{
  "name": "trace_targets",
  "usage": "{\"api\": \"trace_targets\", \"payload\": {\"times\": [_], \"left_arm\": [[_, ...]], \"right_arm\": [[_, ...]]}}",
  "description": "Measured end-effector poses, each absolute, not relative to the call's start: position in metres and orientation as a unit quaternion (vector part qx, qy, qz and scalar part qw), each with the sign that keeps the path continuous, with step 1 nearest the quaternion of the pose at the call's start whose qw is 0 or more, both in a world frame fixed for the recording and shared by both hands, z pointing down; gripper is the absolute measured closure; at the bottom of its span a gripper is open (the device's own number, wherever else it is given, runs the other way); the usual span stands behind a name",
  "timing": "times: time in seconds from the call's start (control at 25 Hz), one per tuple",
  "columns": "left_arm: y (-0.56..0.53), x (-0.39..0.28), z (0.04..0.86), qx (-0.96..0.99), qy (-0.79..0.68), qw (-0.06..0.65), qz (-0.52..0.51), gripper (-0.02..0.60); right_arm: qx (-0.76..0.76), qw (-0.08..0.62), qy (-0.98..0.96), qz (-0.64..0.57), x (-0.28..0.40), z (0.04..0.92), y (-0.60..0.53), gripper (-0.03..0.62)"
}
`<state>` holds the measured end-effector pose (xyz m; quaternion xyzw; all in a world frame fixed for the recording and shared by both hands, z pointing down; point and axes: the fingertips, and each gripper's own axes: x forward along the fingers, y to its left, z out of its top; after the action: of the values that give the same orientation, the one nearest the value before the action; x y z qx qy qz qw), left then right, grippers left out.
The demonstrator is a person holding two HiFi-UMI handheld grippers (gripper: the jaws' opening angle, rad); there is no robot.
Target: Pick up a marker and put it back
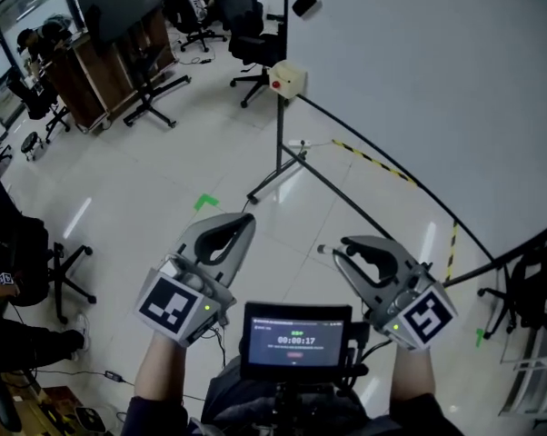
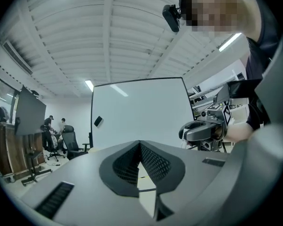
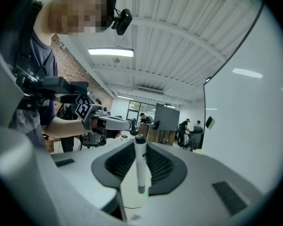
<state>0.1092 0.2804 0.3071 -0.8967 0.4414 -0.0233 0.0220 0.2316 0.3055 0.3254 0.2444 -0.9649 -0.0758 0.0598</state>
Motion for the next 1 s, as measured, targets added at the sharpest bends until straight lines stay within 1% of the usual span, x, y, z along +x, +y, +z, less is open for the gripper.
{"api": "trace_targets", "payload": {"times": [0.2,0.36,0.48,0.6,0.68,1.0], "left_arm": [[0.300,0.058,0.302,-0.891,0.453,0.016,-0.011,0.581],[0.309,0.041,0.301,-0.887,0.462,0.018,-0.013,0.581],[0.313,0.041,0.303,-0.887,0.461,0.015,-0.022,0.581],[0.311,0.040,0.300,-0.876,0.481,0.037,-0.020,0.581],[0.310,0.044,0.302,-0.872,0.487,0.046,-0.023,0.581],[0.298,0.071,0.304,-0.881,0.471,0.044,-0.021,0.581]], "right_arm": [[0.226,0.060,-0.969,-0.079,0.184,0.322,0.324,0.500],[0.221,0.065,-0.970,-0.081,0.170,0.321,0.331,0.500],[0.220,0.063,-0.970,-0.082,0.167,0.321,0.335,0.500],[0.222,0.064,-0.969,-0.087,0.170,0.321,0.336,0.500],[0.226,0.064,-0.968,-0.088,0.177,0.323,0.336,0.500],[0.255,0.069,-0.961,-0.082,0.211,0.325,0.333,0.500]]}}
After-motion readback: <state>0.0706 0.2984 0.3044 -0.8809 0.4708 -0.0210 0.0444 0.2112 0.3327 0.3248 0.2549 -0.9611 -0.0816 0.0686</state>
